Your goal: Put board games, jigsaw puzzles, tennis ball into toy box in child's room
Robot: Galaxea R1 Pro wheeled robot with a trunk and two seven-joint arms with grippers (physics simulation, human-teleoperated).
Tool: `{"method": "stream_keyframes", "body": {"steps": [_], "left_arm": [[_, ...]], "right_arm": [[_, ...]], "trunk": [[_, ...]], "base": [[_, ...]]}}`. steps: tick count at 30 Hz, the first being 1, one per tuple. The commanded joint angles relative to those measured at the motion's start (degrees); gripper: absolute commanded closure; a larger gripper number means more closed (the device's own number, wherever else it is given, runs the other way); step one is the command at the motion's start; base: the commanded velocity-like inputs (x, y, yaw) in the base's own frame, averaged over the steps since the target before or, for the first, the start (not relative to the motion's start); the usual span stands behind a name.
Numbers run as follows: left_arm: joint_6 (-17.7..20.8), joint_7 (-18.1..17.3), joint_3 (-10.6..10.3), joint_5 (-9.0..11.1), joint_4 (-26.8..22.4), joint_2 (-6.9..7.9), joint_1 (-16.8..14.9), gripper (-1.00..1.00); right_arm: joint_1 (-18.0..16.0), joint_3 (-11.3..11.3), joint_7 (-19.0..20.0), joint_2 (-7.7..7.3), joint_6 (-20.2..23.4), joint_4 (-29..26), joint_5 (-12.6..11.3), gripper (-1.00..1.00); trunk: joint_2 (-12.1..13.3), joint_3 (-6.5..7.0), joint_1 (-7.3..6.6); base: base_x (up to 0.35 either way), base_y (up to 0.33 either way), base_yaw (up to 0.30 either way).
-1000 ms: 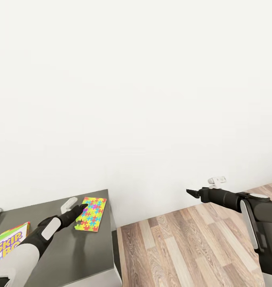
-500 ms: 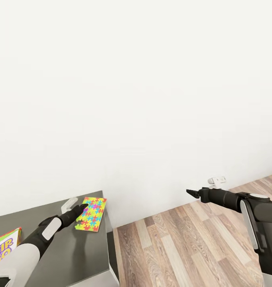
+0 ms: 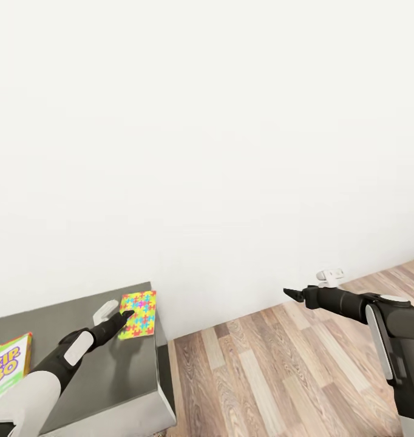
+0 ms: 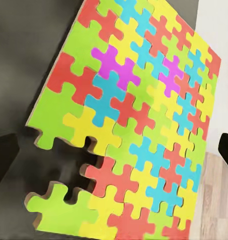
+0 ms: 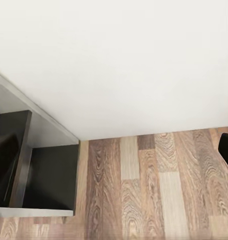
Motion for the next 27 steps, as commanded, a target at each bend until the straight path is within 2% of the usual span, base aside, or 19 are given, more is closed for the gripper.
{"method": "stream_keyframes", "body": {"steps": [1, 5, 12, 27], "left_arm": [[0.38, -0.10, 0.16, 0.36, -0.03, 0.01, -0.03, -1.00], [0.35, -0.11, 0.17, 0.36, -0.03, 0.01, -0.01, -1.00], [0.29, -0.12, 0.18, 0.36, -0.03, 0.01, 0.00, -1.00], [0.26, -0.12, 0.18, 0.36, -0.03, 0.02, -0.04, -1.00]], "right_arm": [[-0.06, -0.05, 0.48, 0.00, 0.23, -0.04, 0.43, -1.00], [-0.06, -0.05, 0.48, 0.00, 0.23, -0.04, 0.43, -1.00], [-0.06, -0.05, 0.49, 0.00, 0.23, -0.04, 0.43, -1.00], [-0.06, -0.05, 0.49, 0.00, 0.23, -0.04, 0.43, -1.00]], "trunk": [[-0.11, -0.11, 0.02], [-0.11, -0.11, 0.02], [-0.11, -0.11, 0.02], [-0.11, -0.11, 0.02]], "base": [[-0.074, -0.046, 0.000], [-0.040, -0.025, -0.042], [-0.009, -0.006, -0.180], [-0.001, 0.000, -0.058]]}}
